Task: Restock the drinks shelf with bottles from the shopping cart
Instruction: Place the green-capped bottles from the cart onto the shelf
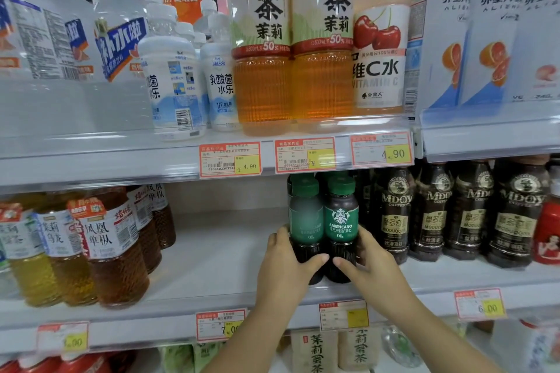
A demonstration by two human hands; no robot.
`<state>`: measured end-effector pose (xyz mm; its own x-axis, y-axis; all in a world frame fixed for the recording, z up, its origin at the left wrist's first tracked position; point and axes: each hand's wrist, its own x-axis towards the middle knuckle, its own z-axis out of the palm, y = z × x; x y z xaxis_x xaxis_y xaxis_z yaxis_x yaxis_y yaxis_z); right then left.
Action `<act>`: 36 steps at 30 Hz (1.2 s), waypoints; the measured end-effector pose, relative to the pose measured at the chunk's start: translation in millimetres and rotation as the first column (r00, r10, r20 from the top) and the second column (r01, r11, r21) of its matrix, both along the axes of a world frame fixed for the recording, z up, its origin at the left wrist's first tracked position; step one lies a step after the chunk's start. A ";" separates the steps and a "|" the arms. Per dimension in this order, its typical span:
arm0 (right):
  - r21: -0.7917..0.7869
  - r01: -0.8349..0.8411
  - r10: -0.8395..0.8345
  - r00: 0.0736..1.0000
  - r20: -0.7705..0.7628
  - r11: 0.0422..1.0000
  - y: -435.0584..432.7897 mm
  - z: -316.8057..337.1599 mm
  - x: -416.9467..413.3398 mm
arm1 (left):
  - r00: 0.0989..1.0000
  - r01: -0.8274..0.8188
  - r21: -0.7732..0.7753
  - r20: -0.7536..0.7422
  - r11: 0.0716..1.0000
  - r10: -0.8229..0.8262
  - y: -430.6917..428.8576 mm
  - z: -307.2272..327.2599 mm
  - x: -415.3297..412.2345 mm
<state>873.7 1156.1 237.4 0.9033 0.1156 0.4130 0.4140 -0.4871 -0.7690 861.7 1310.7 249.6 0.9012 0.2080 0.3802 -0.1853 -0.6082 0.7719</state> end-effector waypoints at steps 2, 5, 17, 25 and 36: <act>-0.012 -0.016 0.016 1.000 0.005 1.000 -1.0 0.7 0.0 | 1.000 -0.001 -0.019 -0.001 1.000 0.001 -0.6 0.4 1.0; -0.033 -0.037 0.038 0.999 0.022 0.999 -0.6 3.1 -1.3 | 1.000 -0.005 -0.030 -0.002 1.000 0.005 -1.0 0.3 2.8; -0.115 0.081 -0.074 0.995 0.063 0.990 4.4 -2.4 -7.0 | 0.999 0.042 0.079 -0.033 0.996 -0.040 7.9 -4.0 -11.2; -0.028 -0.021 0.031 0.907 0.420 0.999 91.4 -72.3 -91.4 | 0.962 0.028 0.247 0.255 0.969 -0.093 92.6 -71.7 -115.9; -0.400 -0.597 0.480 0.800 -0.360 0.695 278.3 -288.4 -164.1 | 0.848 -0.389 0.077 -0.361 0.918 0.389 264.5 -307.5 -292.2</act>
<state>709.6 1434.4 -51.0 0.6778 0.7349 -0.0237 0.5769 -0.5515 -0.6025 569.5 1575.1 -57.9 0.8204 0.5701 0.0442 0.3580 -0.5724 0.7377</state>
